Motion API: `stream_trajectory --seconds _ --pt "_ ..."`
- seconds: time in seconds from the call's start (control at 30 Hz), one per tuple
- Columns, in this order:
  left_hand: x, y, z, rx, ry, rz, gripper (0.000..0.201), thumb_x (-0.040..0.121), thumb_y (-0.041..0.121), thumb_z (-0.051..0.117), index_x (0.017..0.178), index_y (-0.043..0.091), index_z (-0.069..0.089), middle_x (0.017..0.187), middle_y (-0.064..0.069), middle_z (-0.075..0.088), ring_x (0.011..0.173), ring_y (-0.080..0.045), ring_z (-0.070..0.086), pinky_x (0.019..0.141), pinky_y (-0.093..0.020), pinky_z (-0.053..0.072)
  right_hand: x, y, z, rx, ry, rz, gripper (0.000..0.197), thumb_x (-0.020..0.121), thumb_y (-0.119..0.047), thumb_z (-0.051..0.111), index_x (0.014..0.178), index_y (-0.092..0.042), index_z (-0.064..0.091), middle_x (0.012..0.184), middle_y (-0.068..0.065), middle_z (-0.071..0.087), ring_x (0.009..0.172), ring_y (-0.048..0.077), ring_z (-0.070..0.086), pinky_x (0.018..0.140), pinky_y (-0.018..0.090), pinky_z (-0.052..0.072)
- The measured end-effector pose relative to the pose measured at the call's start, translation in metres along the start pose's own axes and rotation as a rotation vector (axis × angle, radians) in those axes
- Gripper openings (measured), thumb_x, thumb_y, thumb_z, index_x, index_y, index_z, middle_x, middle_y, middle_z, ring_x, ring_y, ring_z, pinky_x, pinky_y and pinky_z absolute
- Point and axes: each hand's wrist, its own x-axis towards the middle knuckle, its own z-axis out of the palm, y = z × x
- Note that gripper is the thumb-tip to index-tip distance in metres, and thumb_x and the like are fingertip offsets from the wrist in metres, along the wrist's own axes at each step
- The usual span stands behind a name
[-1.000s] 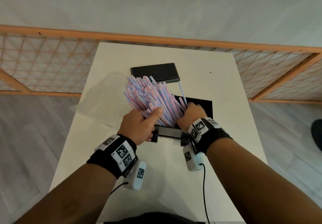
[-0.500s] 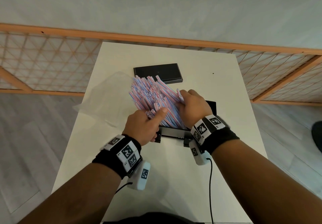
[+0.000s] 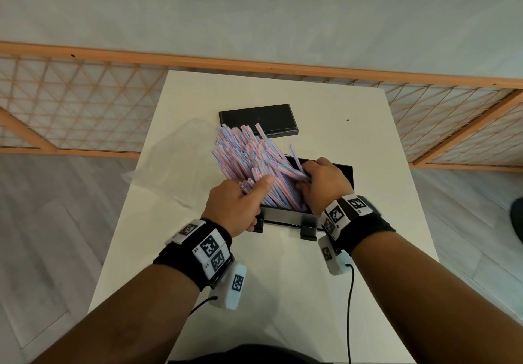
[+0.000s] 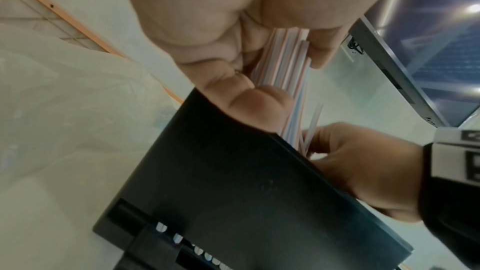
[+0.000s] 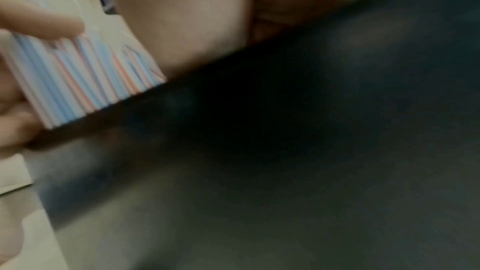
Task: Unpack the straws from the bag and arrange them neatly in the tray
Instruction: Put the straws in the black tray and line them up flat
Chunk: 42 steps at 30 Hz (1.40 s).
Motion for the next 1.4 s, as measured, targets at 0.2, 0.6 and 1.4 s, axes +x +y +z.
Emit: stream_trajectory --seconds 0.2,0.6,1.4 --pt "-0.002 0.0 -0.001 -0.006 -0.006 -0.019 0.057 0.089 0.061 0.059 0.079 0.006 0.071 0.065 -0.013 0.072 0.054 -0.03 0.069 0.052 -0.037 0.062 0.003 0.008 -0.003 -0.072 -0.089 0.009 0.02 0.093 -0.033 0.056 0.101 -0.017 0.063 0.104 0.009 0.047 0.088 0.035 0.06 0.076 0.038 0.051" --pt "0.001 -0.001 0.0 -0.026 -0.003 -0.014 0.056 0.09 0.06 0.06 0.077 0.006 0.07 0.065 -0.013 0.072 0.048 -0.023 0.066 0.049 -0.034 0.06 0.004 -0.006 -0.023 0.094 0.059 -0.037 0.031 0.088 -0.016 0.064 0.119 -0.015 0.062 0.11 0.011 0.056 0.096 0.03 0.059 0.074 0.026 0.039" --pt "0.001 0.001 0.0 -0.047 0.012 -0.046 0.052 0.09 0.058 0.062 0.076 0.009 0.07 0.066 -0.014 0.072 0.048 -0.024 0.066 0.05 -0.036 0.061 -0.014 -0.008 -0.006 0.239 -0.206 0.051 0.048 0.097 -0.044 0.05 0.062 -0.012 0.057 0.067 0.005 0.059 0.067 0.02 0.056 0.06 0.03 0.044"
